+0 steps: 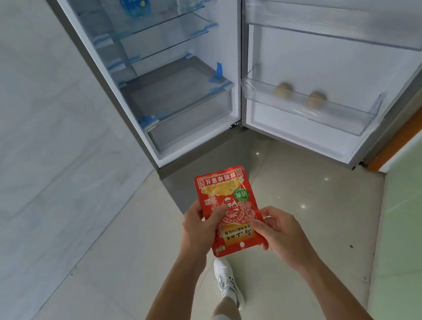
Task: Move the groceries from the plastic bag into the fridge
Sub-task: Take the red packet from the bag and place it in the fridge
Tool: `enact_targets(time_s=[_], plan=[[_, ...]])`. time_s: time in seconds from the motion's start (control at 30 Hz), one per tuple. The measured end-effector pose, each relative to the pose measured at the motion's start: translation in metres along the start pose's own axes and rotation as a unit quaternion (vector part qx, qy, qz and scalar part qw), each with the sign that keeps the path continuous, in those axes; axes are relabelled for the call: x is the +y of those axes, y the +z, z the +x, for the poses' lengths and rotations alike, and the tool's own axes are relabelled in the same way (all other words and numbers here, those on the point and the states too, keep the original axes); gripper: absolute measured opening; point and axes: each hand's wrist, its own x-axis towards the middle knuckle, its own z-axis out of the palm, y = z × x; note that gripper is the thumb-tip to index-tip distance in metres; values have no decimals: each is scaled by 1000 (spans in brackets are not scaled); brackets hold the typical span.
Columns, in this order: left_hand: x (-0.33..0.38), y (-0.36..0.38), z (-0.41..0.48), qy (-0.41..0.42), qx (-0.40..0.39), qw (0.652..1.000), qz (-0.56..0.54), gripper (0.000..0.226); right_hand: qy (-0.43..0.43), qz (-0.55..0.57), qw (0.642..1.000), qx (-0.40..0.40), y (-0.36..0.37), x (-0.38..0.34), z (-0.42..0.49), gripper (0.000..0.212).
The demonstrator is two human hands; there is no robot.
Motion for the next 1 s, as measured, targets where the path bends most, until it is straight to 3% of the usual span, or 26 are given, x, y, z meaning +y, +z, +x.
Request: enact_targets(time_s=[0.47,1.0], plan=[[80,-9,200,-9,-10,1000,-29,19,13,-28,999,7,9,-73,205,26],[132,-14,323,-19,81,996,-31,20,4,-8,995,-98,13,-123,356,22]])
